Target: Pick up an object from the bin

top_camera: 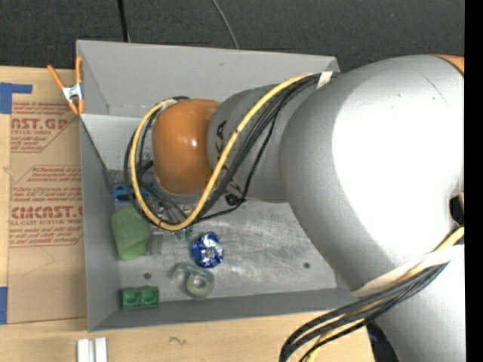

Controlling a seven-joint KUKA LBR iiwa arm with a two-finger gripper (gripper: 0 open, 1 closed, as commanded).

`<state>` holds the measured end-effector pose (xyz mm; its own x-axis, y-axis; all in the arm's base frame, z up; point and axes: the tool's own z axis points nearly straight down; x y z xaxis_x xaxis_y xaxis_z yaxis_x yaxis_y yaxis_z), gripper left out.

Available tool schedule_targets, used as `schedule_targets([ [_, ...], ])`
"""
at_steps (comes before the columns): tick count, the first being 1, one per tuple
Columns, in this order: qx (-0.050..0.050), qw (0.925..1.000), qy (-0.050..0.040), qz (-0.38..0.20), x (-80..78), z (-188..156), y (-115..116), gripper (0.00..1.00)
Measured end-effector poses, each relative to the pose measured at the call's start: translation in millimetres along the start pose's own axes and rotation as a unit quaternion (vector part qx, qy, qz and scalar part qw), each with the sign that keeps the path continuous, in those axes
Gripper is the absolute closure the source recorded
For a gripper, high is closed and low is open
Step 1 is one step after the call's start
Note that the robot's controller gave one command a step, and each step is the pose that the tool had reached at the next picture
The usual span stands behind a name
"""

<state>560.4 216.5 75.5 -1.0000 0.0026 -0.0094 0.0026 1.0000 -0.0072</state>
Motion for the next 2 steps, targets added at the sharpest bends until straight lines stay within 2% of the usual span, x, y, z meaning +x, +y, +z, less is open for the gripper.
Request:
schedule_targets([
  [1,-0.005,0.9996,0.0022,0.026,11.6,-59,16,1.0],
  [2,-0.006,0.9987,0.0009,0.051,27.1,-159,18,1.0],
])
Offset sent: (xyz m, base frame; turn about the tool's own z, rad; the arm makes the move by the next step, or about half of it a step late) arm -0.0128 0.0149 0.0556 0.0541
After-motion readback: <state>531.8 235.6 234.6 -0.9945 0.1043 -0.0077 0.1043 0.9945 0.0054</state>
